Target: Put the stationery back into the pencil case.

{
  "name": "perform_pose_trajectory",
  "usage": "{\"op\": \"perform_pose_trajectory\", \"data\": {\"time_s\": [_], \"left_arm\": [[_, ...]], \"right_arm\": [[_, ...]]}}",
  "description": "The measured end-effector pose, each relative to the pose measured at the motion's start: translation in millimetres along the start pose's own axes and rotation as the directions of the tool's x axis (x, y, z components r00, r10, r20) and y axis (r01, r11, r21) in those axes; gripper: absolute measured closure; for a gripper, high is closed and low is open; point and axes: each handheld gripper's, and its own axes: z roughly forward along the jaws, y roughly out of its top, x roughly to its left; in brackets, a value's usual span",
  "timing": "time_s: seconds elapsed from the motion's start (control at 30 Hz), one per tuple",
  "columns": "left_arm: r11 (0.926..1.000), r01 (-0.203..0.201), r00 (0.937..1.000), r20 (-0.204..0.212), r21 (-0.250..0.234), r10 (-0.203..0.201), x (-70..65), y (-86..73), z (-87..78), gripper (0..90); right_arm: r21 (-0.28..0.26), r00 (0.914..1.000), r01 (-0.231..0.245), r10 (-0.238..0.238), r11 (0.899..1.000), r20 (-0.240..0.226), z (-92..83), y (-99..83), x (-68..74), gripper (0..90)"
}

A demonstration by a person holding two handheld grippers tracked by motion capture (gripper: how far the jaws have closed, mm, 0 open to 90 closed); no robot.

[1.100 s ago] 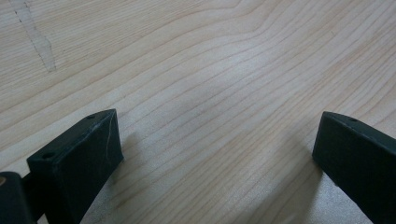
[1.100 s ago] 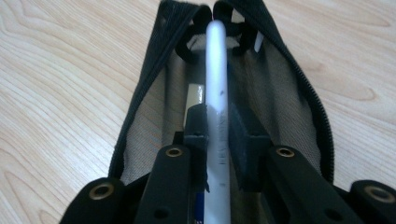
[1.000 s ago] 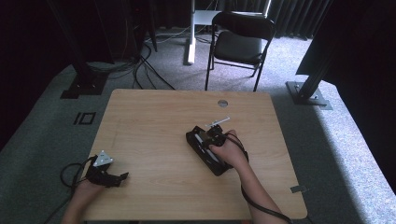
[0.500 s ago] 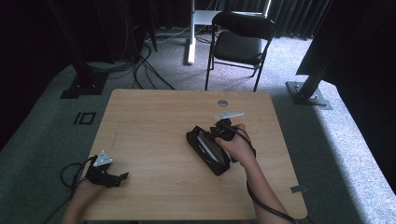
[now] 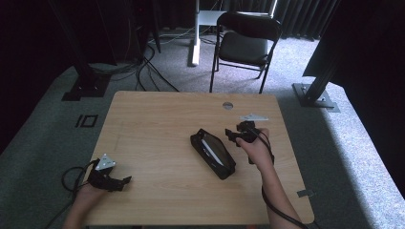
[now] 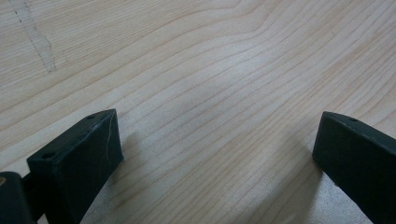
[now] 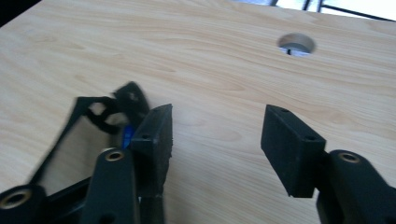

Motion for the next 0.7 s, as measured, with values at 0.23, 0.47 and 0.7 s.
{"op": "perform_pose_trajectory", "data": {"time_s": [0.23,0.47,0.7], "left_arm": [[1.0,0.0,1.0,0.0,0.0,0.0,0.0,0.0,0.0,1.6],[1.0,0.0,1.0,0.0,0.001,0.0,0.0,0.0,0.0,1.6],[1.0,0.0,1.0,0.0,0.0,0.0,0.0,0.0,0.0,1.6]], "right_arm": [[0.001,0.9954,-0.034,0.033,0.999,0.09,-2.1,-17.8,-25.4,34.8],[0.019,0.9875,-0.064,0.06,0.998,0.146,-7.2,-39.8,-48.9,32.5],[0.01,0.9692,-0.111,0.106,0.994,0.223,-15.3,-62.3,-70.2,31.6]]}}
